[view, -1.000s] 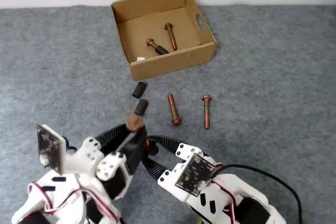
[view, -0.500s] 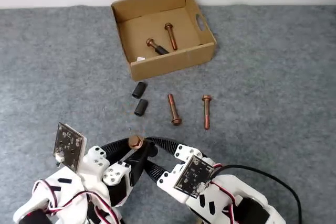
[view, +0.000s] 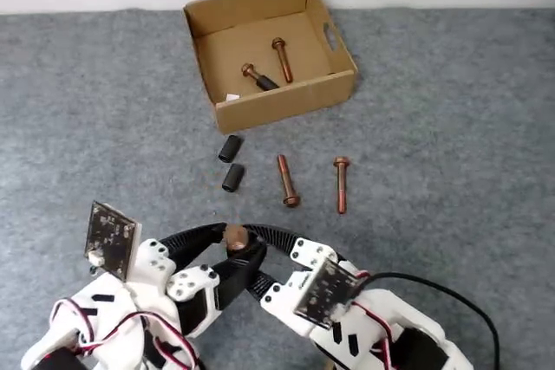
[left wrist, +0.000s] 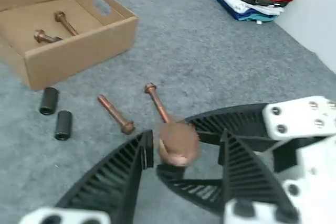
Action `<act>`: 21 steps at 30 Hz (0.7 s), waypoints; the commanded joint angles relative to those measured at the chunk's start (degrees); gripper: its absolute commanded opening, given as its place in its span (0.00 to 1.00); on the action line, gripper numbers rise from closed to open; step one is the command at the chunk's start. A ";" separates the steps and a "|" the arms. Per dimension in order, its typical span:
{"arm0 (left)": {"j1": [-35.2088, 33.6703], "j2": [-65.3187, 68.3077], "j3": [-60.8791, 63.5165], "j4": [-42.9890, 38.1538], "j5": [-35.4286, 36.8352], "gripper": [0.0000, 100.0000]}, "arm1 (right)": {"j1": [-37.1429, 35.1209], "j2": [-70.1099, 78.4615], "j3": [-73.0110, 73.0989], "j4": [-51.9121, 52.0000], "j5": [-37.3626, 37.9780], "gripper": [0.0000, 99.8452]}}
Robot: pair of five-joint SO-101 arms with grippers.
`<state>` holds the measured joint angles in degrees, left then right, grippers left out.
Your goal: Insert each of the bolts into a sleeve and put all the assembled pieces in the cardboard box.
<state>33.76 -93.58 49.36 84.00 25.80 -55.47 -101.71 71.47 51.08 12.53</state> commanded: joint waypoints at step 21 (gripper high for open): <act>-21.01 0.00 -10.86 0.44 -12.22 0.00 | 13.23 -0.13 0.18 2.95 -7.91 0.01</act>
<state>21.19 -93.58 38.29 84.35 19.38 -47.56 -101.80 72.53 52.31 7.87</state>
